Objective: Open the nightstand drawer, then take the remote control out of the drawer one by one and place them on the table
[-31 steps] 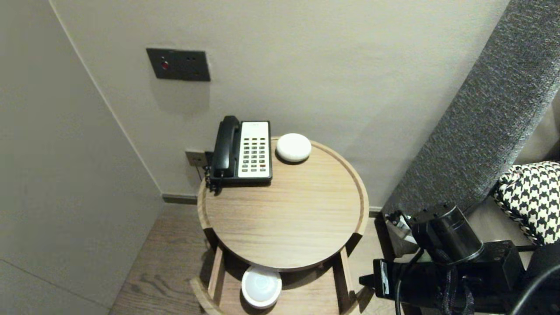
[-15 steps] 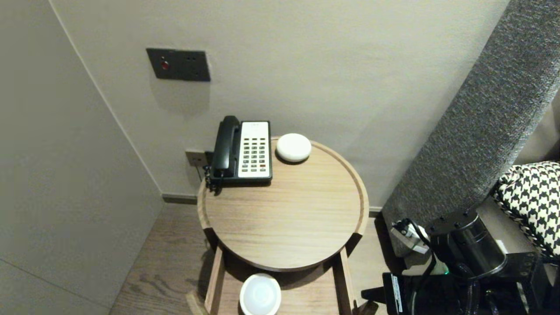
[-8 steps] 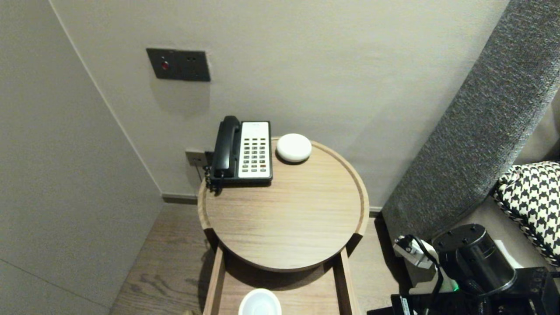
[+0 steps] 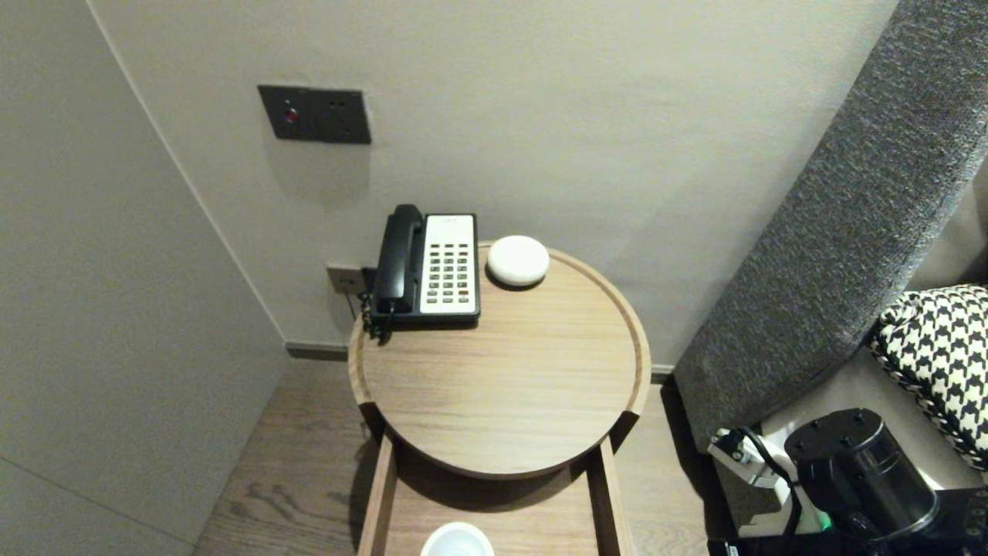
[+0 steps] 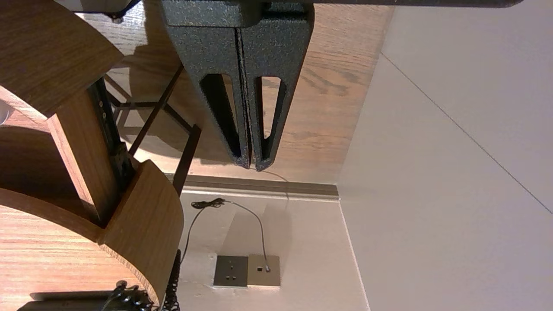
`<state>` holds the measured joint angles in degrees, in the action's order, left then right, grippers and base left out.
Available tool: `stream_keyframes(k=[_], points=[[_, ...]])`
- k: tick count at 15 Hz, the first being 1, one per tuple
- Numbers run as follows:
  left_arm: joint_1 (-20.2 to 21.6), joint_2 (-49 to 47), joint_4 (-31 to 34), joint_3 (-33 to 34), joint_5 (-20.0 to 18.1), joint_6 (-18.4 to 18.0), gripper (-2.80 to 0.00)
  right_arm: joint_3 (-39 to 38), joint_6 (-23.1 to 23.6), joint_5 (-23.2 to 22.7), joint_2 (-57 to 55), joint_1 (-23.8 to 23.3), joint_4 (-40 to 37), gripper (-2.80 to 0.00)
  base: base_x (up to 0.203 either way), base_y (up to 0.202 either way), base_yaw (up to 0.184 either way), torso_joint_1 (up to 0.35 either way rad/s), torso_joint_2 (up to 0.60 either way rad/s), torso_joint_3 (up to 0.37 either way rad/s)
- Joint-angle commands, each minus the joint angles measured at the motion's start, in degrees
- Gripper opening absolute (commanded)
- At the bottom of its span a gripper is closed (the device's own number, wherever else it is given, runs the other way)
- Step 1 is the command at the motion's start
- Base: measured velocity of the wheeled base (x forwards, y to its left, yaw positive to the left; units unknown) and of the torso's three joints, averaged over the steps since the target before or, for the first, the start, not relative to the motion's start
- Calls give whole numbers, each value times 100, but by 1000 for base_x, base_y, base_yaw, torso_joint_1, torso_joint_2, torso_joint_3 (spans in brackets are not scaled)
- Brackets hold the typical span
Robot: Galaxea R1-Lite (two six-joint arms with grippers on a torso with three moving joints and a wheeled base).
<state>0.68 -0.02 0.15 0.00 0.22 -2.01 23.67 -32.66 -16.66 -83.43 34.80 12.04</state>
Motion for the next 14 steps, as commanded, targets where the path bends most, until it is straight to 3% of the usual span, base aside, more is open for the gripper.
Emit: stream_keyframes(k=[1,10,14], points=[[2,2,0,0,4,-1,-280,30,-3,13,38,-9,17,-280,0,0,0,0,0,0],[2,2,-5,0,4,-1,-280,1059,-160,253,-80,-162,-113,-280,0,0,0,0,0,0],[2,2,-6,0,4,-1,-280,2023,-347,628,-378,-77,-873,-280,0,0,0,0,0,0]])
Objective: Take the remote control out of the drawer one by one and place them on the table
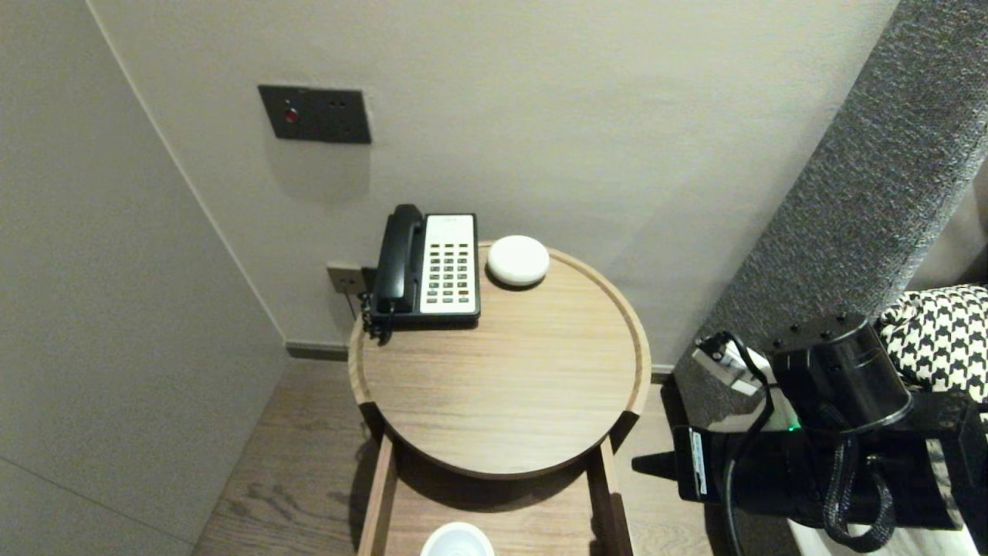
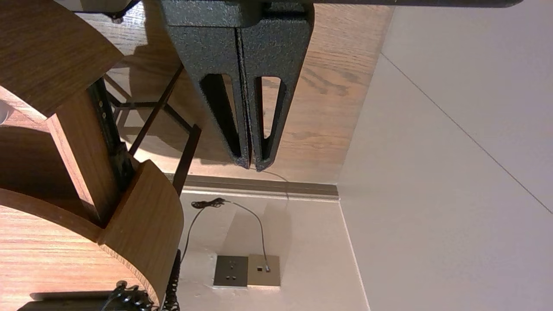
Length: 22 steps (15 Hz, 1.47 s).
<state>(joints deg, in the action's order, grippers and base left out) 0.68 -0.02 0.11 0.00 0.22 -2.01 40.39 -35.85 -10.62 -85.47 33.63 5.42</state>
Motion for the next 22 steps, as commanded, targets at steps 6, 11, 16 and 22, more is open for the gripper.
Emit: stream_keyframes(k=[6,11,16,22], points=[[2,2,7,0,4,-1,-280,2116,232,265,-833,1380,-1932,-280,0,0,0,0,0,0],[2,2,5,0,4,-1,-280,2982,935,351,-1854,1633,-2778,-280,0,0,0,0,0,0],[2,2,-2,0,4,-1,-280,3299,1313,460,-2383,1800,-2924,0,0,0,0,0,0,0],[2,2,-2,0,4,-1,-280,3829,1365,455,-2767,2036,-3383,0,0,0,0,0,0,0]])
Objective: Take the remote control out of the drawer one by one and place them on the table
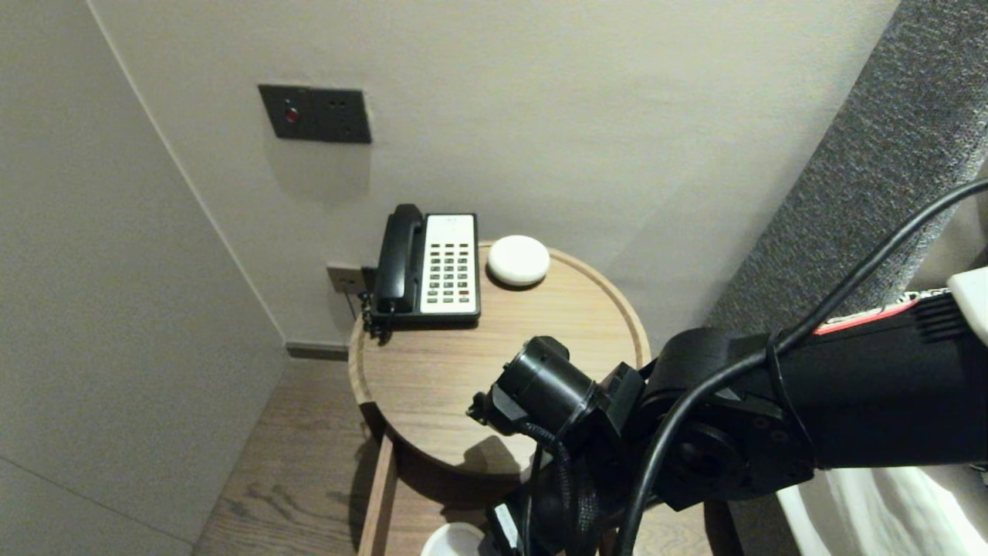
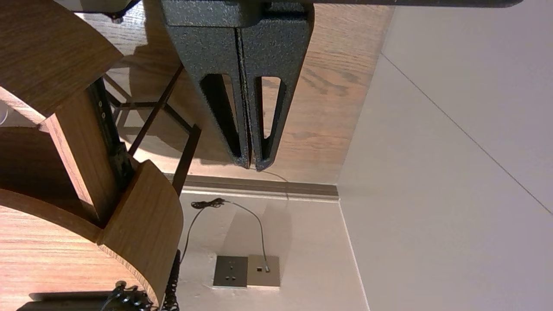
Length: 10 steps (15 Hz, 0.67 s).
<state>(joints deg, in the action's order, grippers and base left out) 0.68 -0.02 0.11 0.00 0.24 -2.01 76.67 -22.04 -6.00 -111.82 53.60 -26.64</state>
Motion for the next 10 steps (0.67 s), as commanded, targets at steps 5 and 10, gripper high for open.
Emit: stream_keyframes(k=[5,10], points=[[2,2,-2,-5,2,-1,-280,560,148,-64,-276,208,-331,0,0,0,0,0,0,0],[2,2,-2,0,2,-1,-280,921,221,-94,-662,341,-433,0,0,0,0,0,0,0]])
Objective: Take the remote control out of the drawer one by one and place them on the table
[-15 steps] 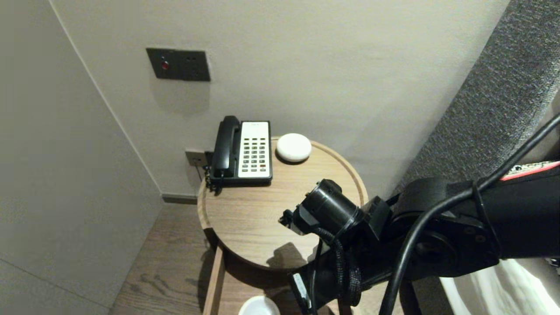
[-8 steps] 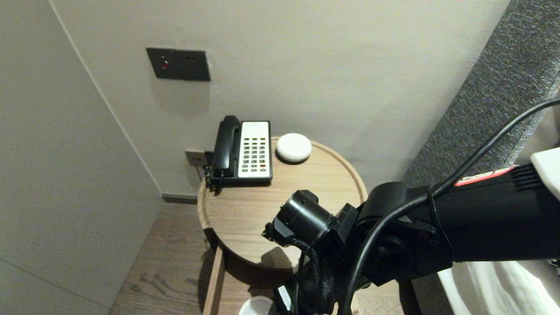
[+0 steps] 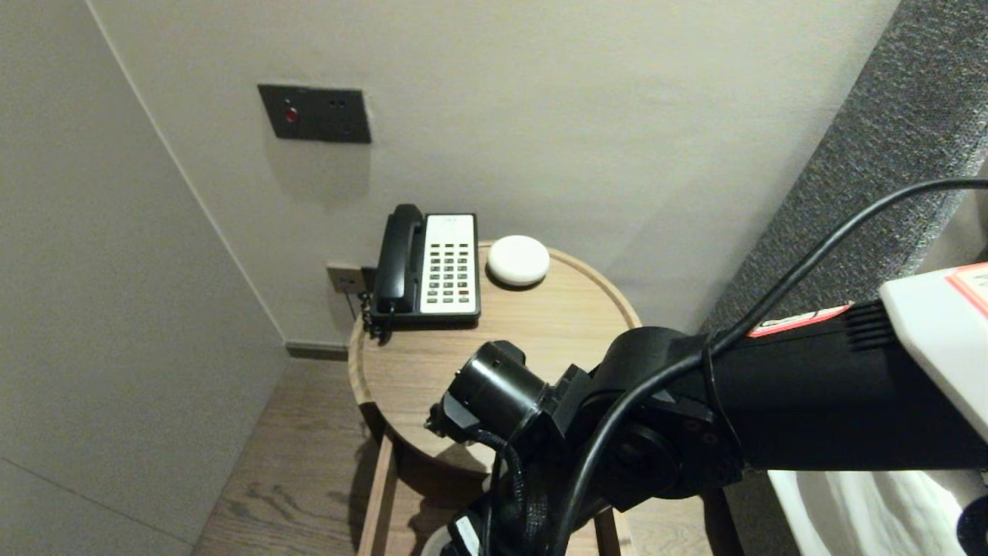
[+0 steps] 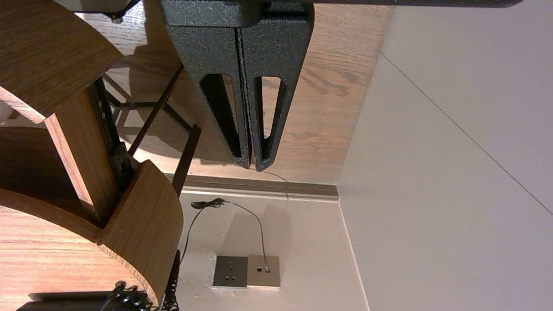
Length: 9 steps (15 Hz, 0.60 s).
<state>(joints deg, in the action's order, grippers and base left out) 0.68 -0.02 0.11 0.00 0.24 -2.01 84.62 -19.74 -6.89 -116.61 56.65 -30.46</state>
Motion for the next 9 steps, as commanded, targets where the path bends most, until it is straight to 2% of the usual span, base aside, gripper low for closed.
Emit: stream_keyframes(k=[1,9], points=[[2,2,2,0,2,-1,-280,165,-13,-6,-223,39,-94,0,0,0,0,0,0,0],[2,2,-2,-4,2,-1,-280,468,-91,-6,-602,48,-192,0,0,0,0,0,0,0]])
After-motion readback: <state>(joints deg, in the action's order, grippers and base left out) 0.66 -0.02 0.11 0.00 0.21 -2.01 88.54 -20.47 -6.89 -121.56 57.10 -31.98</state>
